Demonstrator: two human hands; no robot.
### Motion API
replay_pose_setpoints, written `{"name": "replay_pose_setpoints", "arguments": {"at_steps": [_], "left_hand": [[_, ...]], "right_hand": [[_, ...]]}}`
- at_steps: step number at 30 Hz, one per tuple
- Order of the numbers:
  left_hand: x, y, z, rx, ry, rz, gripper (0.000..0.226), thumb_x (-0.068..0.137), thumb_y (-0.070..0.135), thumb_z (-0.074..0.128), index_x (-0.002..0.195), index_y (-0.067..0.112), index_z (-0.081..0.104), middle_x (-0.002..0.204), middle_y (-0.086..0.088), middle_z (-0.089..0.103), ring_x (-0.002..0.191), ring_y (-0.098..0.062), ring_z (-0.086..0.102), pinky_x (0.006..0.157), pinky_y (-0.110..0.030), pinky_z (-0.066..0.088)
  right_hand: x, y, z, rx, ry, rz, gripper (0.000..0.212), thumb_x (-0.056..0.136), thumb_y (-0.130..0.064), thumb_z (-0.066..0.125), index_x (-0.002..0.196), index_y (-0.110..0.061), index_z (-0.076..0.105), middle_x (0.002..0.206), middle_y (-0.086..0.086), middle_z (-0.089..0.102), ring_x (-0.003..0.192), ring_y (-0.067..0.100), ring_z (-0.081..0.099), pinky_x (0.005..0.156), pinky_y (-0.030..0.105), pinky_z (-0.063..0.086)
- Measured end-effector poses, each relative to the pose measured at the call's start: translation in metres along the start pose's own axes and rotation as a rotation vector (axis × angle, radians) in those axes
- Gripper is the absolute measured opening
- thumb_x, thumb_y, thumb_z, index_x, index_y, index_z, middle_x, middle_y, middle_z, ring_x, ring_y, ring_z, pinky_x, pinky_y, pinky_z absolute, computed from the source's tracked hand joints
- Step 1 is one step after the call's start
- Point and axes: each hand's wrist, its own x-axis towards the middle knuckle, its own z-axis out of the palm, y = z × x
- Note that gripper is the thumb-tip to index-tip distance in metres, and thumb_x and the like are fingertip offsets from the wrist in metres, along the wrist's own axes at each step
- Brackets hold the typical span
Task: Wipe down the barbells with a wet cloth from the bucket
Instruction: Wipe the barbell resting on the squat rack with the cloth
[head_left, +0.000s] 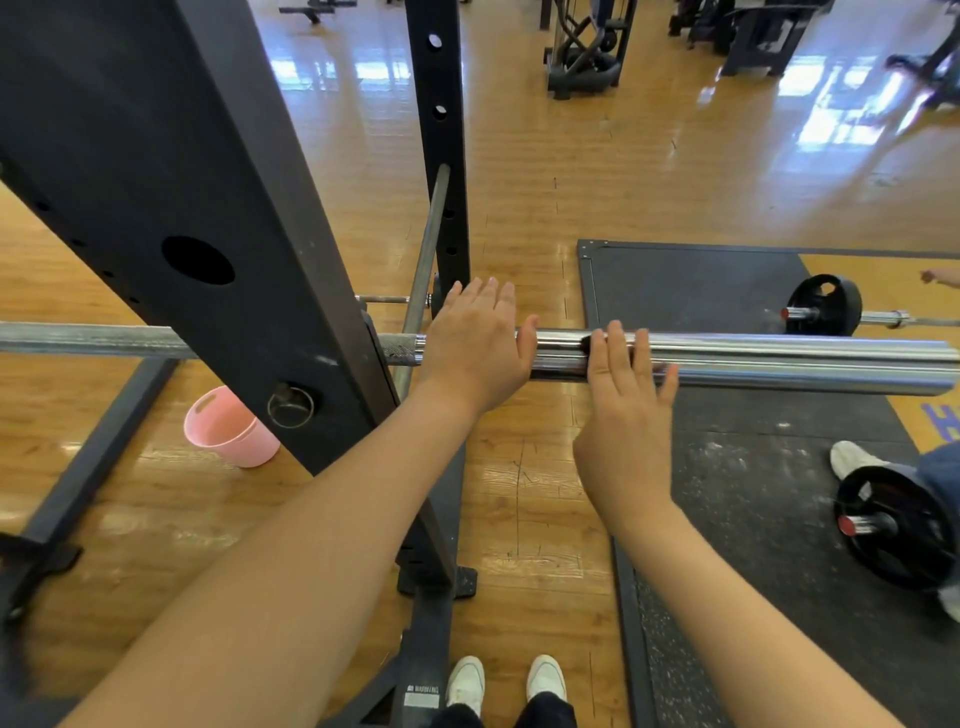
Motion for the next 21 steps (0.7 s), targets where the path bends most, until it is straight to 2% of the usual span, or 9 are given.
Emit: {"name": "replay_pose_setpoints", "arguments": {"at_steps": [4,7,10,11,13,14,16,18,21], "left_hand": [[0.005,0.002,-0.005,-0.018,-0.06,-0.01,0.049,0.102,0.035,0.027,0.136,0.004,0.045,0.138,-0.013,0.049,0.13,-0.026,0.041,0.111,-0.036,0.024],[0.018,-0.002,-0.011,-0.062,-0.191,-0.039,0.043,0.102,0.038,0.025,0.107,0.009,0.056,0.103,-0.009,0.062,0.091,-0.023,0.055,0.08,-0.035,0.039],[0.021,-0.005,-0.012,-0.203,-0.204,-0.063,0.043,0.102,0.037,0.025,0.095,0.01,0.058,0.084,-0.004,0.06,0.082,-0.023,0.059,0.068,-0.033,0.04],[0.018,-0.005,-0.012,-0.267,-0.147,-0.066,0.042,0.101,0.035,0.027,0.097,0.01,0.06,0.085,-0.004,0.06,0.085,-0.024,0.06,0.073,-0.035,0.044],[0.01,-0.004,-0.01,-0.303,0.055,-0.027,0.044,0.098,0.03,0.03,0.115,0.005,0.061,0.108,-0.013,0.065,0.108,-0.029,0.058,0.099,-0.044,0.042],[0.005,-0.004,-0.009,-0.263,0.167,0.007,0.047,0.097,0.029,0.031,0.124,0.001,0.058,0.122,-0.017,0.061,0.12,-0.031,0.053,0.107,-0.047,0.036],[-0.006,-0.005,-0.004,-0.172,0.318,0.084,0.051,0.094,0.027,0.032,0.131,-0.003,0.051,0.135,-0.019,0.052,0.131,-0.033,0.044,0.111,-0.047,0.028],[-0.017,-0.007,0.004,-0.095,0.303,0.13,0.055,0.093,0.028,0.033,0.135,-0.004,0.045,0.141,-0.02,0.045,0.135,-0.033,0.037,0.113,-0.046,0.023],[-0.022,-0.005,0.015,-0.018,0.217,0.097,0.058,0.093,0.03,0.033,0.138,-0.005,0.04,0.144,-0.022,0.041,0.137,-0.037,0.032,0.113,-0.046,0.021]], "right_hand": [[-0.004,0.031,-0.009,-0.026,0.002,0.061,0.083,0.06,0.025,0.053,0.138,0.0,0.042,0.146,0.017,0.037,0.138,0.039,0.025,0.107,0.062,0.01],[-0.002,0.048,-0.015,-0.009,0.017,0.221,0.082,0.062,0.024,0.052,0.14,0.004,0.037,0.148,0.022,0.031,0.138,0.042,0.021,0.107,0.062,0.008],[-0.002,0.031,-0.004,0.005,0.047,0.119,0.082,0.063,0.024,0.047,0.141,0.003,0.034,0.148,0.022,0.03,0.139,0.04,0.021,0.107,0.06,0.009],[-0.004,0.024,0.001,0.003,0.046,0.028,0.079,0.066,0.021,0.041,0.142,0.001,0.032,0.149,0.02,0.03,0.139,0.037,0.02,0.108,0.06,0.009],[-0.009,0.023,0.006,-0.003,0.044,-0.108,0.076,0.071,0.015,0.033,0.144,-0.004,0.026,0.15,0.014,0.028,0.141,0.03,0.016,0.109,0.06,0.008],[-0.01,0.03,0.005,-0.003,0.047,-0.121,0.078,0.071,0.019,0.037,0.144,-0.006,0.024,0.15,0.011,0.026,0.141,0.028,0.015,0.11,0.061,0.008],[-0.012,0.048,0.0,0.006,0.055,-0.032,0.087,0.065,0.027,0.05,0.143,-0.004,0.026,0.15,0.011,0.025,0.141,0.031,0.017,0.109,0.062,0.006],[-0.014,0.057,-0.003,0.006,0.073,0.085,0.089,0.061,0.028,0.055,0.142,0.003,0.028,0.15,0.018,0.025,0.14,0.036,0.018,0.107,0.062,0.006],[-0.016,0.044,0.01,0.012,0.116,0.116,0.082,0.066,0.023,0.037,0.144,0.006,0.02,0.152,0.022,0.017,0.141,0.034,0.009,0.11,0.059,0.003]]}}
